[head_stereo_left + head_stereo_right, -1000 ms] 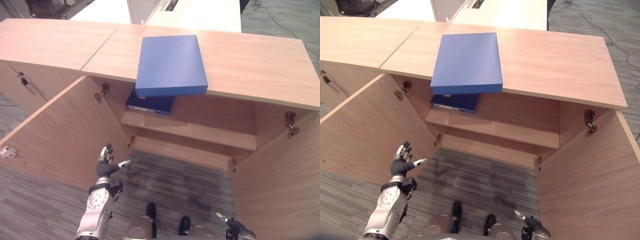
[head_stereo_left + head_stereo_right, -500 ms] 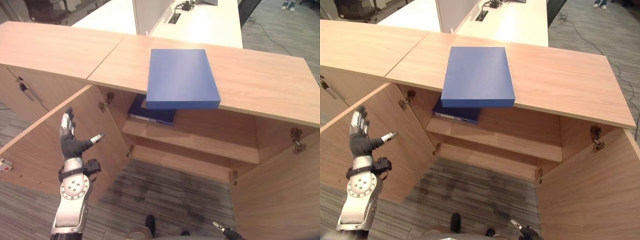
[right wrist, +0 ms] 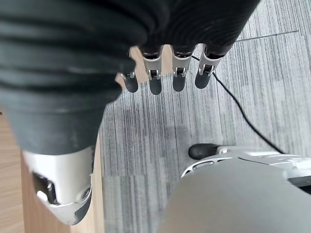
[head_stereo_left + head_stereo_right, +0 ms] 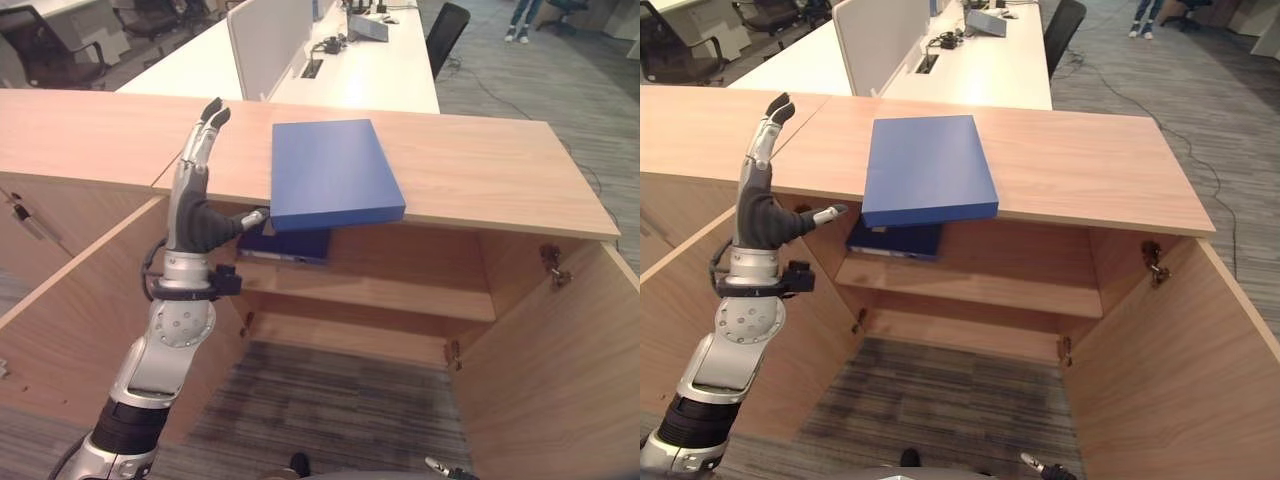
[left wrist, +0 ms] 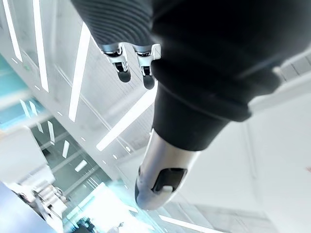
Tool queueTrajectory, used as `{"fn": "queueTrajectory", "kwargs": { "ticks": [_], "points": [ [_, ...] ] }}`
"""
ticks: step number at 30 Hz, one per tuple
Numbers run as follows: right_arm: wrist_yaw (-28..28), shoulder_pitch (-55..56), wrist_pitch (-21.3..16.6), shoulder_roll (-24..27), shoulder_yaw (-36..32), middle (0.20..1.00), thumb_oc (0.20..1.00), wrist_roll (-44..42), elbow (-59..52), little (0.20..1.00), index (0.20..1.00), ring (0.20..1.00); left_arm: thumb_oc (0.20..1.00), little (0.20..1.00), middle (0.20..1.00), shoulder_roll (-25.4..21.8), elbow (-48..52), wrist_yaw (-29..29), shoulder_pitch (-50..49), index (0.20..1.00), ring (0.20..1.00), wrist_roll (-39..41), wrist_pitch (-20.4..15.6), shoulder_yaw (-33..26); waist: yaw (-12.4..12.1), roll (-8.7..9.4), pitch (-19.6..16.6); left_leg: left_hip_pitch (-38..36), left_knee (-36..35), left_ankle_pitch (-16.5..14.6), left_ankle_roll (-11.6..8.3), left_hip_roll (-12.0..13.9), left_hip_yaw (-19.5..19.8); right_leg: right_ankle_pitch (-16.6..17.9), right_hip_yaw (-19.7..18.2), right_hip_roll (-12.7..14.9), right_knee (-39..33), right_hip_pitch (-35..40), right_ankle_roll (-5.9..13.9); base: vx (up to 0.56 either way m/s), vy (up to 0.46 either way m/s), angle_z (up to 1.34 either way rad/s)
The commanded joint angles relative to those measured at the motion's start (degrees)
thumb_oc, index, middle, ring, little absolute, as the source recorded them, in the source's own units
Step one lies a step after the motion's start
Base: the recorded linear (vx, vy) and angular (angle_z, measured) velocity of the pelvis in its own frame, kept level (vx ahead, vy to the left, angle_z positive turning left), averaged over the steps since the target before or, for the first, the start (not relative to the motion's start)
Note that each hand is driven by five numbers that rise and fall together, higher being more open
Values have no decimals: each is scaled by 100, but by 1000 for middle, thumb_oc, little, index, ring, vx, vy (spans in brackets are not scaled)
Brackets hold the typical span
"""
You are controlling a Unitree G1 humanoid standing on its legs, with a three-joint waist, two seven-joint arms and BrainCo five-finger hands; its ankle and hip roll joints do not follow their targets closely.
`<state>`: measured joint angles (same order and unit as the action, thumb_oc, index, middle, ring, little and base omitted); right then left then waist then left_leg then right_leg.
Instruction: Put the empty folder in the office cabinet
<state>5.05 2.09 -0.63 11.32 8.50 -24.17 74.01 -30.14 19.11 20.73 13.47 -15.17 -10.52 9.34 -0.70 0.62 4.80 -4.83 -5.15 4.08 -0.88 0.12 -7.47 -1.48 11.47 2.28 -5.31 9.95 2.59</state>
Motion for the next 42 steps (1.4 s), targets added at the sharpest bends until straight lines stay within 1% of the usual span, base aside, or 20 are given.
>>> {"fn": "queueTrajectory", "kwargs": {
  "ticks": [1,6,7,9,10,17,22,23,24,30,34,42],
  "points": [
    [62,-164,-63,-26,137,1000,1000,107,236,1000,1000,1000,1000,1000,1000,-184,-410,-65,937,1000,1000,-397,-168,624,122,157,-174,-239,15,-649,-22,-127,35,267,-257,92,31,-109,462,4,23,-4],
    [90,-175,-59,39,93,1000,1000,77,247,1000,1000,1000,1000,1000,1000,-195,-916,-172,1393,1000,1000,-674,-125,1196,195,131,-207,-253,15,-676,-4,-130,-7,293,-299,91,31,-138,483,2,15,-11],
    [90,-178,-59,36,83,1000,1000,77,248,1000,1000,1000,1000,1000,1000,-188,-946,-158,1420,1000,1000,-680,-133,1218,184,134,-203,-252,15,-677,-4,-130,-8,294,-301,91,31,-139,483,-2,9,-12],
    [91,-188,-50,60,88,1000,1000,41,267,1000,1000,1000,1000,1000,1000,-197,-1322,-171,1652,1000,1000,-951,-34,1470,239,118,-220,-270,15,-686,-3,-127,-42,301,-309,95,31,-141,491,-1,7,-9],
    [91,-191,-50,59,82,1000,1000,40,267,1000,1000,1000,1000,1000,1000,-189,-1347,-158,1671,1000,1000,-958,-39,1486,232,119,-216,-271,15,-686,-3,-127,-43,301,-310,95,31,-140,491,2,4,-4],
    [65,-183,-33,111,81,1000,1000,25,335,1000,1000,1000,1000,1000,1000,-327,-2155,-82,2183,1000,1000,-1768,197,1915,306,87,-253,-309,15,-706,1,-127,-101,301,-355,72,31,-127,503,5,2,-3],
    [44,-160,-29,128,91,1000,1000,7,392,1000,1000,1000,1000,1000,1000,-399,-2641,57,2417,1000,1000,-2367,439,2027,358,60,-261,-316,15,-715,4,-127,-132,305,-387,66,31,-142,513,1,1,-5],
    [44,-164,-29,125,87,1000,1000,6,393,1000,1000,1000,1000,1000,1000,-391,-2661,70,2431,1000,1000,-2374,438,2040,353,62,-257,-317,15,-715,4,-127,-132,305,-387,66,31,-142,513,-7,-1,-5],
    [46,-165,-25,128,83,1000,1000,-5,408,1000,1000,1000,1000,1000,1000,-421,-2825,144,2515,1000,1000,-2627,574,2035,366,54,-265,-318,15,-721,5,-128,-139,306,-390,64,31,-146,515,-9,-2,-6],
    [38,-166,-32,133,105,1000,1000,-21,391,1000,1000,1000,1000,1000,1000,-360,-3346,249,2718,1000,1000,-3132,936,2025,384,50,-266,-325,15,-730,9,-130,-152,305,-401,61,31,-145,515,-2,0,-1],
    [42,-179,-20,138,139,1000,1000,-10,373,1000,1000,1000,1000,1000,1000,-250,-3547,255,2799,1000,1000,-3217,1058,2009,395,49,-268,-329,15,-734,15,-130,-162,303,-405,57,31,-146,506,0,0,0],
    [58,-200,-16,125,157,1000,1000,-45,363,1000,1000,1000,1000,1000,1000,-13,-3860,206,2797,1000,1000,-3011,1150,1979,415,51,-280,-349,15,-741,10,-117,-187,301,-393,52,31,-139,500,0,0,0]
  ]
}}
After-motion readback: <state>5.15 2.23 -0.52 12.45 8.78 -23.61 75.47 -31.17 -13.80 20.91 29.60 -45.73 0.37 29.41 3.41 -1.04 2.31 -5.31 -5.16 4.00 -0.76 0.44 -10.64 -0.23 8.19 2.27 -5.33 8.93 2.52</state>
